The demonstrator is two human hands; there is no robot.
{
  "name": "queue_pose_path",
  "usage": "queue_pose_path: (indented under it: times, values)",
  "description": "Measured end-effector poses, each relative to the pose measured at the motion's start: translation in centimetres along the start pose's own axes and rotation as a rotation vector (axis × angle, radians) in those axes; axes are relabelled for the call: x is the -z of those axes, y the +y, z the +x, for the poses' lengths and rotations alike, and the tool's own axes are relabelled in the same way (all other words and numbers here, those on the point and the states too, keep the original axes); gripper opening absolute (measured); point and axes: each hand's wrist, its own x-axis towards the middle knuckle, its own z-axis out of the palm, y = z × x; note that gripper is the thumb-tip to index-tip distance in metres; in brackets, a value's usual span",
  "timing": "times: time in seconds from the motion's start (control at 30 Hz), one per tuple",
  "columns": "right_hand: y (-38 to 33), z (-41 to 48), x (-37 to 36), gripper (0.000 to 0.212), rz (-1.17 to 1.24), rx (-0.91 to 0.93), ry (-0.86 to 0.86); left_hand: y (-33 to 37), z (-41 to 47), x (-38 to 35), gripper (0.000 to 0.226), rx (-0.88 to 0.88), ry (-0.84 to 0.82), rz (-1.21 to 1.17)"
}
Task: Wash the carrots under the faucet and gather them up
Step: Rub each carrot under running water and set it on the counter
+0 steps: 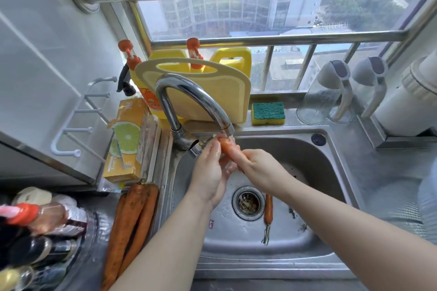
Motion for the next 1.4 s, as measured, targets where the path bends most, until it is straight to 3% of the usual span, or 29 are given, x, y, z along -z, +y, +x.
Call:
queue_pose_path:
  times: [0.1,0.23,0.37,0.53,0.63,0.73,0.87,0.97,1.07,1.23,1.33,1.4]
  values:
    - [-0.9,0.9,-0.6,0.075,0.169,-0.113,-0.048,0.2,-0.1,0.8,0.022,-0.005,-0.051,-0.021]
    - [-0.8,0.7,-0.7,0.061,0.493,-0.173,-0.297,0.4,-0.4,1.3,0.020,-0.008,-0.091,0.061]
    - [-0.2,-0.5,0.2,0.039,0.328,-0.001,-0.224,0.2,-0.7,0.2,0.018,0.002,-0.027,0.026]
    - [0.6,-2.1,0.4,0.008,-0.050,0.048,-0.192,-0.5,-0.4,-1.9,0.030,0.011,0.035,0.062]
    - [1.2,-2.3,0.1,0.030,-0.129,0.060,-0.095,-0.6,0.2,-2.7,0.040,0.057,0.074,0.006]
    - [1.6,-1.9,0.4,0.025,0.005,0.052,-0.076,-0.5,0.4,-2.4,0.040,0.164,0.021,-0.095]
    - [1.5,-1.7,0.3,0.025,0.594,-0.039,-0.201,-0.3,-0.1,-1.4,0.034,0.188,-0.087,-0.042]
    - [1.4,-1.1,0.3,0.046,0.640,-0.078,-0.216,0.2,-0.3,-0.3,0.025,0.182,-0.122,-0.119]
    - [1.0,-0.7,1.0,0.049,0.663,-0.166,-0.304,0.2,-0.5,0.6,0.017,0.203,-0.155,-0.198]
    - [0.7,-0.8,2.0,0.056,0.923,-0.359,-0.502,0.9,-0.7,0.5,0.026,0.272,-0.248,-0.185]
    - [0.7,-0.9,2.3,0.055,0.851,-0.343,-0.471,1.0,-0.4,0.0,0.027,0.264,-0.184,-0.170]
    - [0.6,-0.9,2.1,0.052,0.550,-0.209,-0.341,0.7,-0.2,-0.4,0.027,0.240,-0.128,-0.183]
